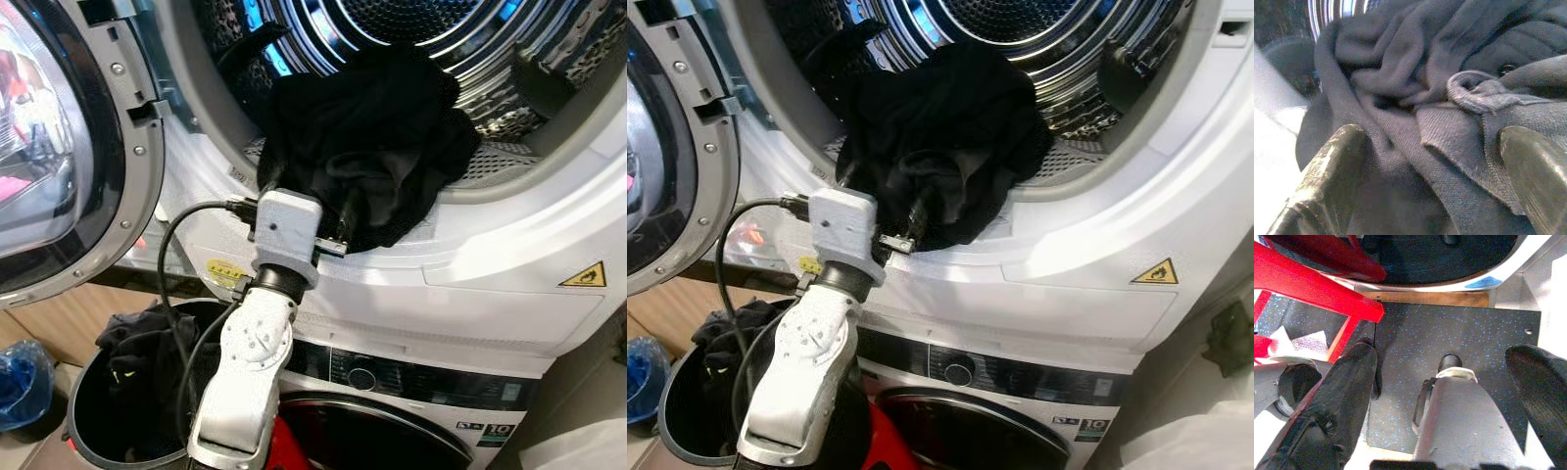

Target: Clothes washing

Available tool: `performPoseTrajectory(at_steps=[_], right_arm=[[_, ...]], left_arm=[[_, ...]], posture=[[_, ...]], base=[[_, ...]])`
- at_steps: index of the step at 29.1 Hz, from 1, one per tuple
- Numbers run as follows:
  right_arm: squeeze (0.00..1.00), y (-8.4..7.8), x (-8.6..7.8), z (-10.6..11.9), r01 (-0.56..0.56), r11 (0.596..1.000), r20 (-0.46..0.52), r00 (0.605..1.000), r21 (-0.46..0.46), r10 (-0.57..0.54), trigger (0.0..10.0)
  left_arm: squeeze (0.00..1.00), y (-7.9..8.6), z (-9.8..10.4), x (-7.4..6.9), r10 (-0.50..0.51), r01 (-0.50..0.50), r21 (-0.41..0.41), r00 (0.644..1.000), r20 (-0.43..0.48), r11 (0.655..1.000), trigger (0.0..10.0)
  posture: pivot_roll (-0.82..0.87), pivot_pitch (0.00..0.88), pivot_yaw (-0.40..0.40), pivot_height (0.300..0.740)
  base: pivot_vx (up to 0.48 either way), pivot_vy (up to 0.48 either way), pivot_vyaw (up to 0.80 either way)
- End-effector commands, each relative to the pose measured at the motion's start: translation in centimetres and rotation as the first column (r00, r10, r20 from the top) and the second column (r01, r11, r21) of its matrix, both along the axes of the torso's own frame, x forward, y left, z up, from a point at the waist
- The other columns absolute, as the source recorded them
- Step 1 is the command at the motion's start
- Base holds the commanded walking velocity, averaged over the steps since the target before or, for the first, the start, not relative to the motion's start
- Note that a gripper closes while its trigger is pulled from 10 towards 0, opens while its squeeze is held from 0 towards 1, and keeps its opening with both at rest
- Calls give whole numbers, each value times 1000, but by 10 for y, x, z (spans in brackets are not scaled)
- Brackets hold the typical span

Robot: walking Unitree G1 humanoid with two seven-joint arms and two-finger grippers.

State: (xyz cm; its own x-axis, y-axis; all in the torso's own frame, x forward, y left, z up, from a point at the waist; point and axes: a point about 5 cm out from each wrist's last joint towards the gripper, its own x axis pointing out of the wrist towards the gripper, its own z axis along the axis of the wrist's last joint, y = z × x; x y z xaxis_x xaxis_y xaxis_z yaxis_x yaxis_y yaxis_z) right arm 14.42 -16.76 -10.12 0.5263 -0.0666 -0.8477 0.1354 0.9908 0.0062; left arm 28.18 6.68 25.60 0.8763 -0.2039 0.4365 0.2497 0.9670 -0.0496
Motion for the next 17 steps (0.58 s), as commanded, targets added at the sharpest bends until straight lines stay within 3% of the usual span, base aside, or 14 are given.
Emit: performPoseTrajectory(at_steps=[1,5,11,12,13,14,16,17], right_arm=[[0,4,-2,-1,-8,1000,-13,1000,8,8,10000],[0,3,-2,-1,-14,1000,-15,1000,6,14,10000],[0,3,-2,-1,-17,1000,-18,1000,4,17,10000],[0,2,-2,-1,-18,1000,-18,1000,3,18,10000],[0,2,-2,-1,-18,1000,-18,1000,3,18,10000],[0,2,-3,-1,-21,1000,-19,1000,2,21,10000],[0,3,-4,-2,-25,1000,-21,999,3,25,10000],[0,3,-4,-2,-27,1000,-22,999,4,27,10000]], left_arm=[[0,-1,4,5,-18,5,-155,996,-83,988,10000],[0,4,12,15,-21,-16,-238,989,-149,971,10000],[0,2,17,25,-65,14,-235,976,-210,972,10000],[0,-3,26,30,-131,101,-166,975,-179,981,10000],[0,-3,26,30,-131,101,-166,975,-179,981,10000],[0,-13,38,37,-235,242,33,962,-141,970,10000],[0,-16,38,44,-249,269,185,960,-125,945,10000],[0,-15,38,47,-249,274,210,959,-138,939,10000]], posture=[[85,9,101,740],[86,8,99,740],[79,1,101,740],[78,0,101,740],[78,0,101,740],[81,0,102,740],[72,0,103,740],[72,0,103,740]], base=[[0,0,0],[0,0,0],[0,0,0],[0,0,0],[0,0,0],[0,0,0],[0,0,0],[0,0,0]])
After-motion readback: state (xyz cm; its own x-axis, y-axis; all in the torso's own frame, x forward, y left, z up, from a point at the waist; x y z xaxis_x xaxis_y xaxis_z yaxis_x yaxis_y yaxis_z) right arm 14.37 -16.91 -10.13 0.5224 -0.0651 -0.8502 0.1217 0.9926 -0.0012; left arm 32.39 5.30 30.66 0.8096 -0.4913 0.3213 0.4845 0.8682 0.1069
